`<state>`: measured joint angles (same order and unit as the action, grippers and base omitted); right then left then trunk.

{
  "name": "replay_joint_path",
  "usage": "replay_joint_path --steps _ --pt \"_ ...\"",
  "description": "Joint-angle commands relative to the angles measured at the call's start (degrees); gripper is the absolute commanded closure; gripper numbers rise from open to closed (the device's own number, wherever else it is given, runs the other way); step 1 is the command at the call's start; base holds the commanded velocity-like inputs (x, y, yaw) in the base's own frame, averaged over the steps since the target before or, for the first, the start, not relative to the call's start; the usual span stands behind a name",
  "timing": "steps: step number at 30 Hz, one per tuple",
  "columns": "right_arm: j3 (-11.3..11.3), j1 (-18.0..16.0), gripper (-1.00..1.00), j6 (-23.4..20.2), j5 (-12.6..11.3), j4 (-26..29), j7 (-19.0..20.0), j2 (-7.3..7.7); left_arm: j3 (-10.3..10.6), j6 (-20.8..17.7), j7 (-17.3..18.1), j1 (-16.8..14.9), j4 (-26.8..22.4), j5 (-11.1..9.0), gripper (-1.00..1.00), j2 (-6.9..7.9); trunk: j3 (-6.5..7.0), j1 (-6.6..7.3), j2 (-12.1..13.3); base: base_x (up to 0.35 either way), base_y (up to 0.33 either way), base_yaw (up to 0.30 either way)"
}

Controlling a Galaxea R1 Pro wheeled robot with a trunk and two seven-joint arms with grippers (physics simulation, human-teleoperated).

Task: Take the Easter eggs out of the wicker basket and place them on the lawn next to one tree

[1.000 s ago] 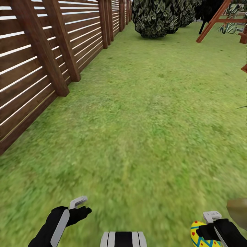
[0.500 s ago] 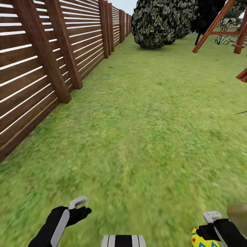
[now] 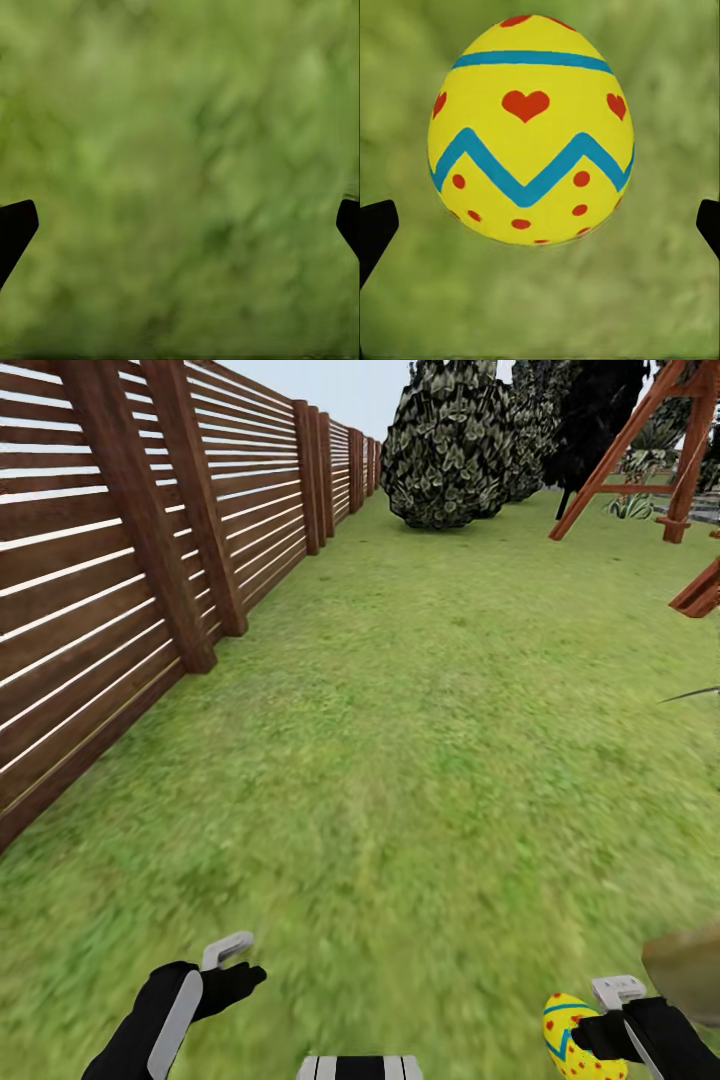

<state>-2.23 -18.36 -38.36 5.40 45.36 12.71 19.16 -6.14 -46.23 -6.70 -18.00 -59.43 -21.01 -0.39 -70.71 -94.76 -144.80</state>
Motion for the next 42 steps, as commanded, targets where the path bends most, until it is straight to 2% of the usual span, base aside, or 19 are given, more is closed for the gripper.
replay_joint_path --steps 1,21,42 --pt "-0.1 0.0 -1.00 -0.2 0.6 0.1 0.5 -0.01 -0.1 -0.3 -0.5 0.0 -0.1 -0.6 -1.00 -0.08 0.18 0.07 0.0 -0.336 0.000 0.000" --pt "-0.1 0.0 -1.00 -0.2 0.6 0.1 0.5 -0.09 -0.1 -0.3 -0.5 0.0 0.0 -0.6 -1.00 -0.22 4.61 0.59 0.3 -0.324 -0.037 0.000" --pt "-0.1 0.0 -1.00 -0.2 0.6 0.0 0.5 -0.09 -0.2 -0.2 -0.5 0.0 0.0 -0.6 -1.00 -0.22 9.27 1.13 0.5 -0.020 -0.022 0.000"
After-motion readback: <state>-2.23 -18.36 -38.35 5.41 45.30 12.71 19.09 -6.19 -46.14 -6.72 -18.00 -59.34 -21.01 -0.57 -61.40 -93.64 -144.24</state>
